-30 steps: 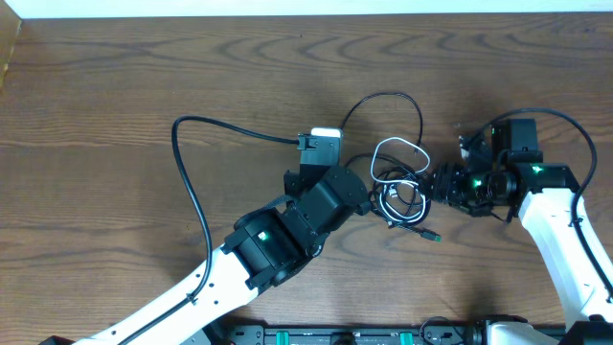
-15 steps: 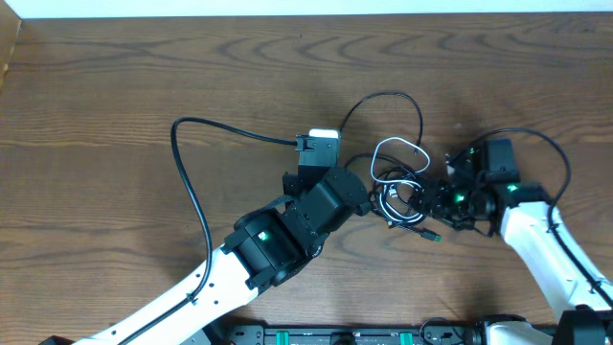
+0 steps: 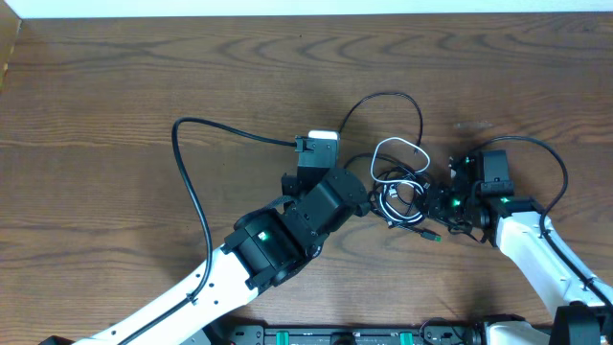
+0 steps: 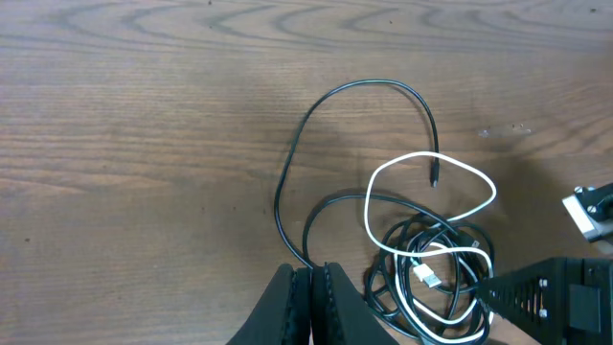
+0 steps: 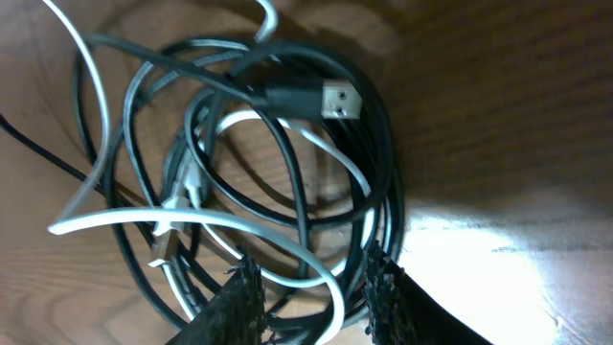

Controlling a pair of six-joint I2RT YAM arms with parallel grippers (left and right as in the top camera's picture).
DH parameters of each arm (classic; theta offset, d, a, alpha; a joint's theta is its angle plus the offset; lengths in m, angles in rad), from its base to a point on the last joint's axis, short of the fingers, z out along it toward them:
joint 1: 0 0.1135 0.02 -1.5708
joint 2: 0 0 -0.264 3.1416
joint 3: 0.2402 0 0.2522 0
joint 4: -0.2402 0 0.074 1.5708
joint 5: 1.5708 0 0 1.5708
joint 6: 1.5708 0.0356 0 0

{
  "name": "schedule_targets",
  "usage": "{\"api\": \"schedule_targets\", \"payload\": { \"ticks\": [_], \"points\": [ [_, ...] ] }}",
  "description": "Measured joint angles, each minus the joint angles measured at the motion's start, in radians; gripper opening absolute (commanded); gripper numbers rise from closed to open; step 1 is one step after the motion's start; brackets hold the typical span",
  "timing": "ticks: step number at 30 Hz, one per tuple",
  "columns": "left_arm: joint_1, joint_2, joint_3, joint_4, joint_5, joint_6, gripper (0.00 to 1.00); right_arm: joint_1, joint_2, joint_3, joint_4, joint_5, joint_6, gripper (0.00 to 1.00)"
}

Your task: Untangle cables

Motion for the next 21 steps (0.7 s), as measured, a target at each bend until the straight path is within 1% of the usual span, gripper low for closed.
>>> {"api": "schedule_targets", "payload": {
  "ticks": [1, 3, 5, 7, 9, 10, 13, 19, 21],
  "points": [
    [0.0, 0.0, 0.0, 0.0, 0.0, 0.0, 0.09, 0.0, 0.0, -0.003, -0.001, 0.0, 0.0, 0.32],
    [0.0, 0.0, 0.0, 0.0, 0.0, 0.0, 0.09, 0.0, 0.0, -0.009, 0.0, 0.0, 0.0, 0.27],
    [0.0, 0.0, 0.0, 0.0, 0.0, 0.0, 0.09, 0.0, 0.0, -0.014, -0.001, 0.001, 0.002, 0.24],
    [0.0, 0.0, 0.0, 0.0, 0.0, 0.0, 0.09, 0.0, 0.0, -0.016, -0.001, 0.003, 0.003, 0.23],
    [0.0, 0.0, 0.0, 0.0, 0.0, 0.0, 0.09, 0.0, 0.0, -0.016, 0.0, 0.003, 0.003, 0.18],
    [0.0, 0.0, 0.0, 0.0, 0.0, 0.0, 0.09, 0.0, 0.0, -0.016, 0.0, 0.003, 0.004, 0.15],
    [0.0, 0.0, 0.0, 0.0, 0.0, 0.0, 0.09, 0.0, 0.0, -0.016, 0.001, 0.003, 0.005, 0.09],
    [0.0, 0.0, 0.0, -0.002, 0.0, 0.0, 0.09, 0.0, 0.0, -0.016, 0.002, 0.003, 0.007, 0.09],
    [0.0, 0.0, 0.0, -0.005, 0.0, 0.0, 0.09, 0.0, 0.0, -0.017, 0.002, 0.003, 0.007, 0.12]
  ]
}}
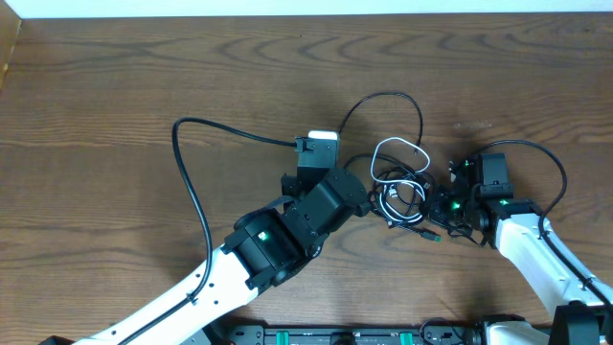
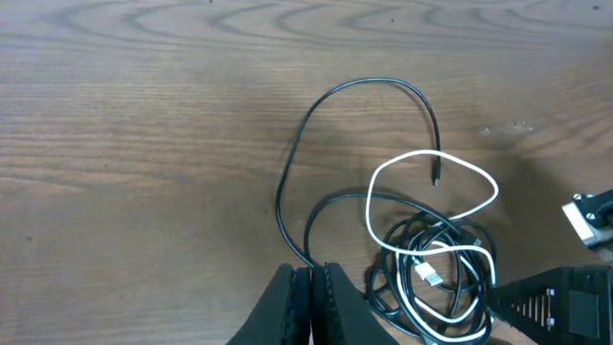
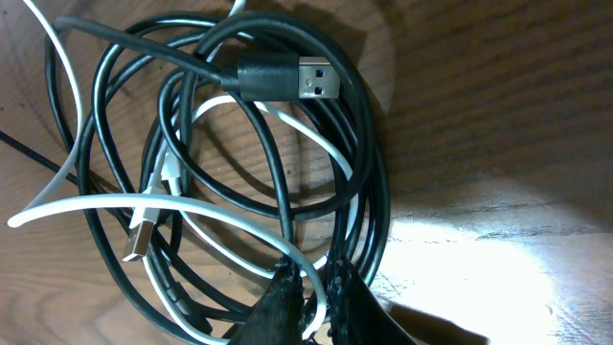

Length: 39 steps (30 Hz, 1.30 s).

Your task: Untangle cables

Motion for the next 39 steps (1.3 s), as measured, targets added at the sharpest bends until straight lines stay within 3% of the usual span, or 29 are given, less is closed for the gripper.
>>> {"api": "schedule_targets", "payload": {
  "ticks": [2, 5, 13, 16, 22, 27, 30, 32, 39],
  "points": [
    [0.0, 0.0, 0.0, -0.002, 0.0, 0.0, 0.09, 0.0, 0.0, -0.002, 0.0, 0.0, 0.0, 0.23],
    [0.0, 0.0, 0.0, -0.002, 0.0, 0.0, 0.09, 0.001, 0.0, -0.003, 0.002, 0.001, 0.001, 0.24],
    [0.0, 0.0, 0.0, -0.01, 0.0, 0.0, 0.09, 0.045, 0.0, -0.003, 0.035, 0.024, 0.003, 0.13],
    [0.0, 0.0, 0.0, -0.014, 0.0, 0.0, 0.09, 0.062, 0.0, -0.003, 0.038, 0.047, 0.009, 0.01],
    [0.0, 0.0, 0.0, -0.018, 0.0, 0.0, 0.09, 0.064, 0.0, -0.003, 0.054, 0.047, 0.015, 0.01],
    [0.0, 0.0, 0.0, -0.023, 0.0, -0.003, 0.32, 0.064, -0.008, -0.003, 0.052, 0.001, 0.014, 0.01],
    [0.0, 0.0, 0.0, -0.024, 0.001, -0.005, 0.54, 0.064, -0.047, 0.006, 0.043, -0.05, 0.014, 0.01],
    [0.0, 0.0, 0.0, -0.024, 0.001, -0.002, 0.78, 0.064, -0.097, 0.029, 0.036, -0.092, 0.014, 0.01],
    [0.0, 0.0, 0.0, -0.025, 0.001, -0.001, 0.8, 0.064, -0.237, 0.096, -0.003, -0.144, 0.013, 0.01]
  ]
}}
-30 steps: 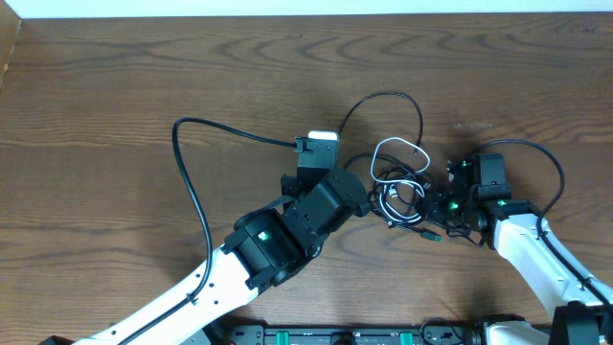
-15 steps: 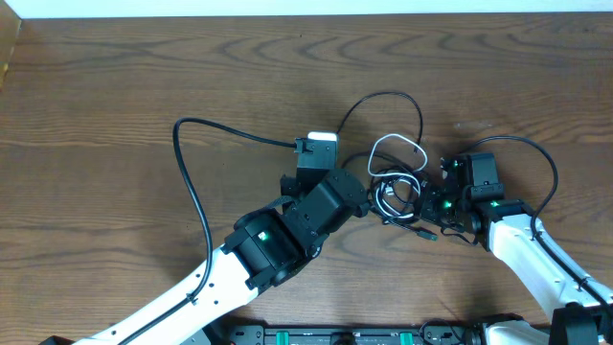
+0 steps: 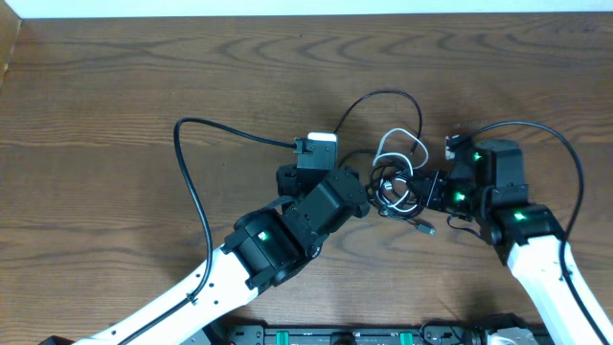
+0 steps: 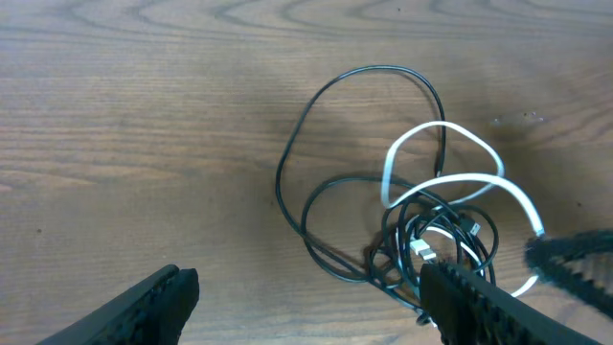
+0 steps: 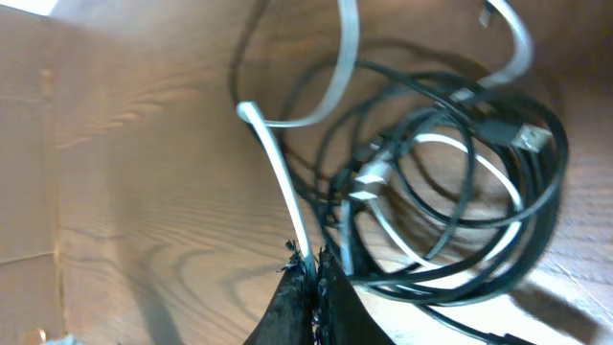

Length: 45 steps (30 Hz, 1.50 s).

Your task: Untangle cables

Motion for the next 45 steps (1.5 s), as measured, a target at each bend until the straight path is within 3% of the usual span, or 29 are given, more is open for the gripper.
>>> {"api": "schedule_targets", "payload": {
  "ticks": [13, 22, 27, 31, 45],
  "points": [
    [-0.002, 0.016, 0.0, 0.006, 0.204, 0.008, 0.81, 0.0, -0.075, 0.013, 0.0, -0.034, 0.086, 0.01],
    [-0.086, 0.109, -0.002, 0.102, 0.308, 0.162, 0.8, -0.022, -0.075, 0.013, -0.029, -0.06, 0.153, 0.01],
    [-0.123, 0.167, -0.002, 0.11, 0.32, 0.207, 0.8, -0.097, -0.075, 0.013, -0.032, -0.129, 0.18, 0.01],
    [-0.161, 0.198, -0.003, 0.142, 0.322, 0.249, 0.74, -0.142, -0.075, 0.013, -0.033, -0.198, 0.194, 0.01],
    [-0.181, 0.364, -0.003, 0.279, 0.261, 0.343, 0.74, -0.152, -0.075, 0.014, -0.08, -0.304, 0.219, 0.02]
  ]
}}
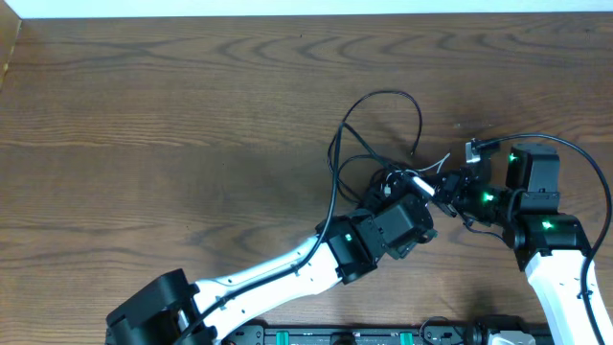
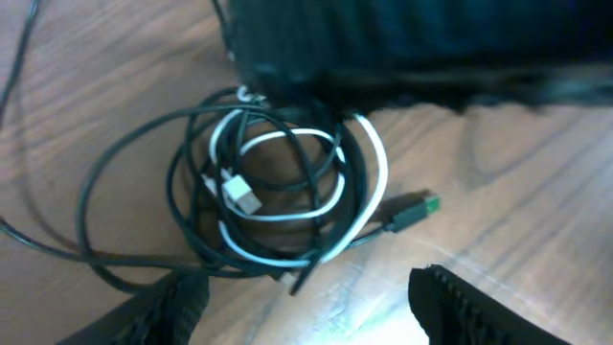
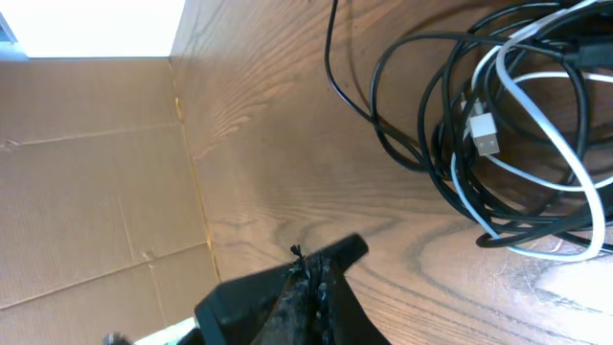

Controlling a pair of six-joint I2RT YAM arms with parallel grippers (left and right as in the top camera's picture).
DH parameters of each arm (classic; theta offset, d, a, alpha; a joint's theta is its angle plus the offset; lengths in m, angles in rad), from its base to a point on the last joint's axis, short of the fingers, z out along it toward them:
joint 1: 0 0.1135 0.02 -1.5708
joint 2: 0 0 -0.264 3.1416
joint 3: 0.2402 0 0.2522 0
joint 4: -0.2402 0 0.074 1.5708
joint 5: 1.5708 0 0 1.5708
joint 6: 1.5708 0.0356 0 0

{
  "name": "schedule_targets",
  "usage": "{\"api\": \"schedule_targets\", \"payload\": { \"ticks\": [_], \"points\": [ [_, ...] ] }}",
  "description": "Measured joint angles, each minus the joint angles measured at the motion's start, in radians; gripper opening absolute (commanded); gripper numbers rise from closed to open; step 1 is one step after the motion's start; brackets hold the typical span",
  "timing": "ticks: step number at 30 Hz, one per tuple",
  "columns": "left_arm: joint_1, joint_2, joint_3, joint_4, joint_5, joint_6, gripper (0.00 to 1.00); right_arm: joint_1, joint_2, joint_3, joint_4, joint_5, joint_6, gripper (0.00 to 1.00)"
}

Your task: Untangle cables

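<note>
A bundle of black and white cables (image 2: 278, 187) lies coiled on the wooden table, also seen in the right wrist view (image 3: 522, 144) and from overhead (image 1: 395, 180). A white USB plug (image 2: 239, 195) sits inside the coil. A green-tipped connector (image 2: 428, 203) sticks out at its right. One black cable runs off in a long loop (image 1: 388, 93) toward the back. My left gripper (image 2: 321, 311) is open just short of the coil's near side. My right gripper (image 3: 313, 273) is shut beside the bundle, with no strand seen between its fingers.
The wooden table (image 1: 144, 96) stretches far to the left and back. A cardboard wall (image 3: 96, 144) stands along the table's left edge. The two arms meet closely at the bundle, and the right gripper's dark body (image 2: 402, 38) hangs over the coil's far side.
The left arm has moved right; its open gripper is now at the coil's near side. My right gripper no longer holds up the white cable and sits further right, shut. The coil lies flatter.
First my left gripper was shut on the black cable left of the bundle, and my right gripper stood open over its strands. The right one then shut on strands and later held a white cable up, with the left open. Now both sit at the coil.
</note>
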Motion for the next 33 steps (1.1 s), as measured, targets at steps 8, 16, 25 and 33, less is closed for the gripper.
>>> {"api": "schedule_targets", "payload": {
  "ticks": [8, 16, 25, 33],
  "points": [
    [0.001, 0.012, 0.0, 0.01, -0.03, 0.004, 0.74, -0.013, 0.0, 0.0, -0.061, 0.146, 0.007, 0.17],
    [0.001, 0.072, 0.0, 0.056, -0.031, 0.004, 0.74, -0.195, 0.0, 0.011, -0.118, 0.351, -0.03, 0.27],
    [-0.006, 0.154, -0.001, 0.154, -0.031, 0.007, 0.74, -0.386, 0.0, 0.061, -0.282, 0.418, -0.166, 0.29],
    [-0.012, 0.183, -0.001, 0.232, -0.031, 0.009, 0.63, -0.394, 0.0, 0.061, -0.361, 0.474, -0.23, 0.28]
  ]
}}
